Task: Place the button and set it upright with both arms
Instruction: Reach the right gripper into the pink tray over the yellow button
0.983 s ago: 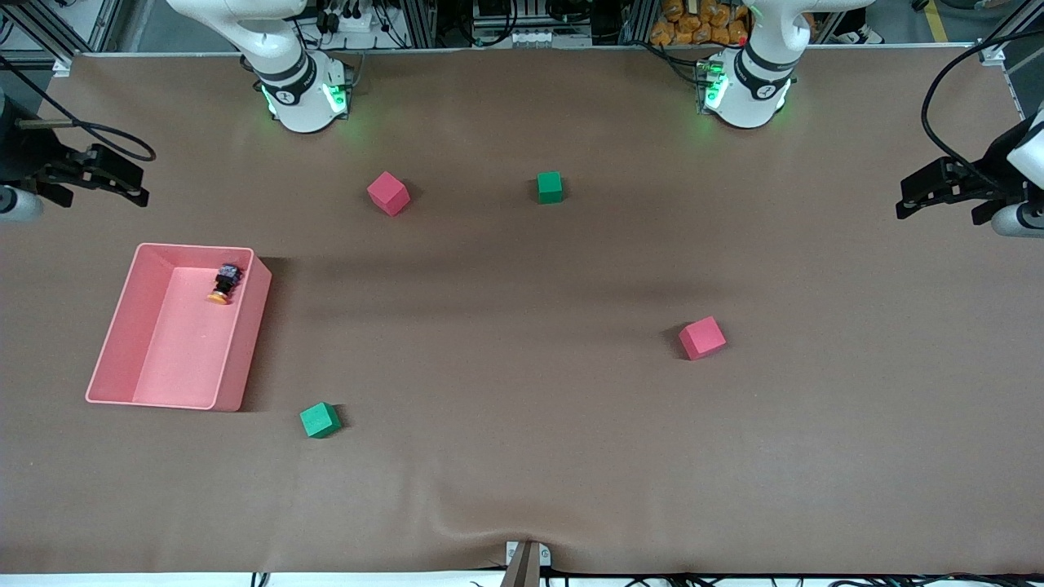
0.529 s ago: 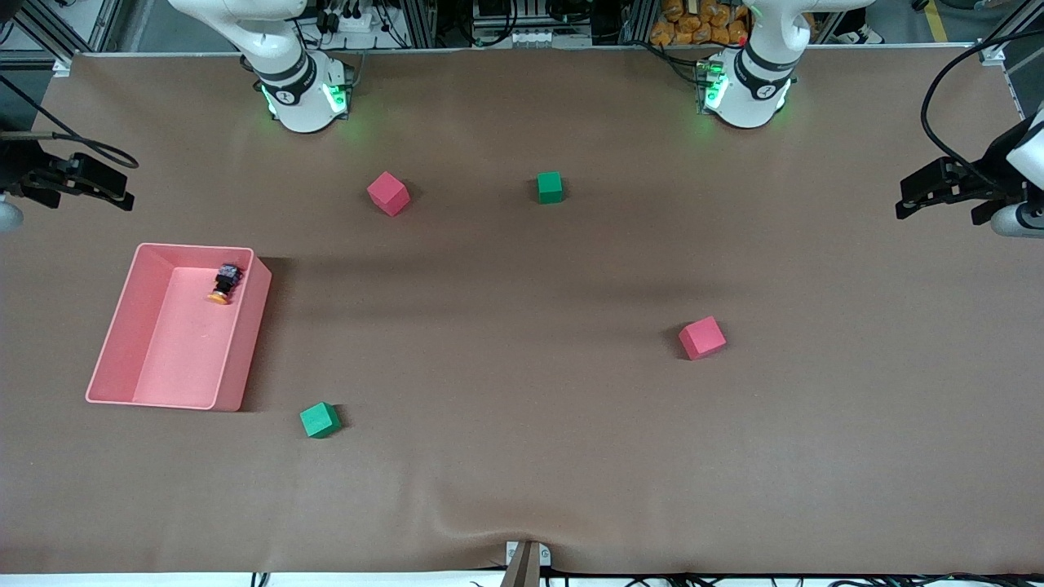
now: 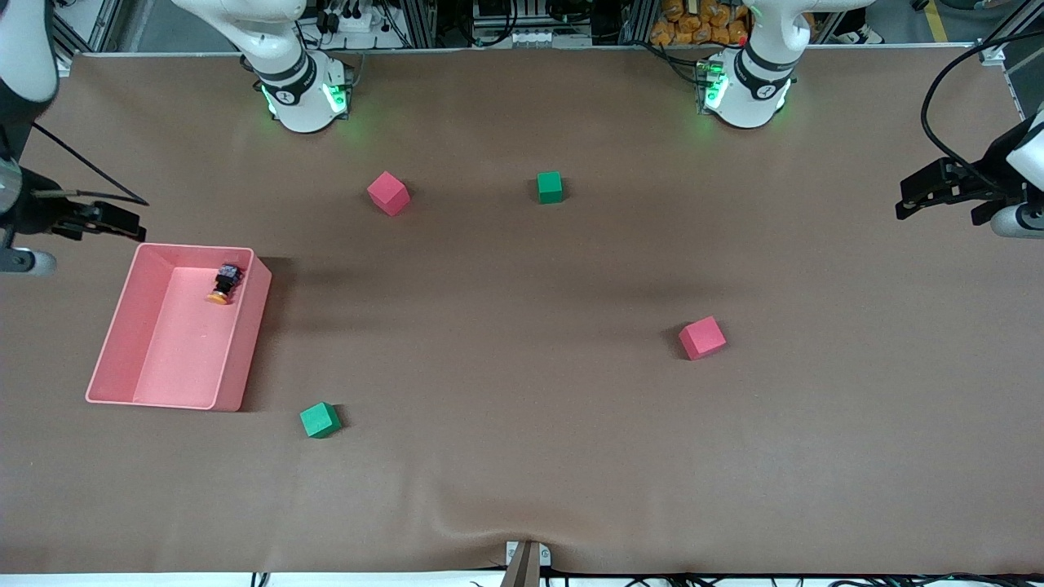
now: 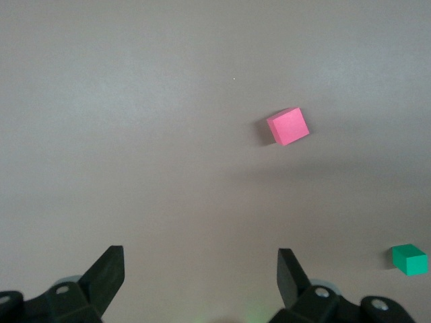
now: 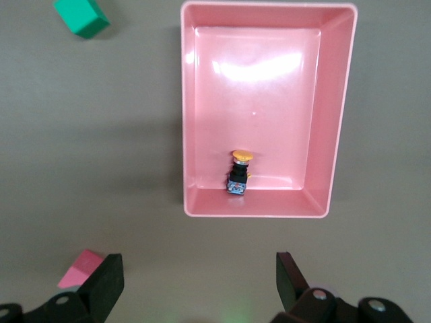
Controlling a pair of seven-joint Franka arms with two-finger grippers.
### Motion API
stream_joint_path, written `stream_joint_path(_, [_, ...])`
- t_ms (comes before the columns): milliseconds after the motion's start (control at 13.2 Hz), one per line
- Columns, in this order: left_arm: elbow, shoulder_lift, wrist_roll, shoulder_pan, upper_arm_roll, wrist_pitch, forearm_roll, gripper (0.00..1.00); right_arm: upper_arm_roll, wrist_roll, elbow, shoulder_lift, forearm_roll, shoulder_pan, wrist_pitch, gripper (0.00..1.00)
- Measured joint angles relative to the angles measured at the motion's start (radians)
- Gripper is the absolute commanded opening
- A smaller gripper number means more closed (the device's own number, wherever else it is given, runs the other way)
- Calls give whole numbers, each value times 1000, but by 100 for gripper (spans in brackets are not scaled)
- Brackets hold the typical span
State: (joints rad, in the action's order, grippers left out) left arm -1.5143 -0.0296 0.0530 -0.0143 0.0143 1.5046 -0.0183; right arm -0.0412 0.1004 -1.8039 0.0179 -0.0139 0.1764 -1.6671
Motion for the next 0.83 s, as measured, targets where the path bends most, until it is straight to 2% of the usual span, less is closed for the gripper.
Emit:
stream_joint_path(378, [-1, 0, 0, 0, 1, 0, 0, 100, 3, 132, -302, 11, 0, 79, -349, 100])
stream_joint_path(680, [-1, -1, 0, -1, 1, 0, 0, 100, -6, 147, -463, 23, -6, 79, -619, 100])
stream_joint_path(831, [-2, -1, 0, -2, 2, 0, 0, 100, -5, 169, -503, 53, -7, 79, -690, 100])
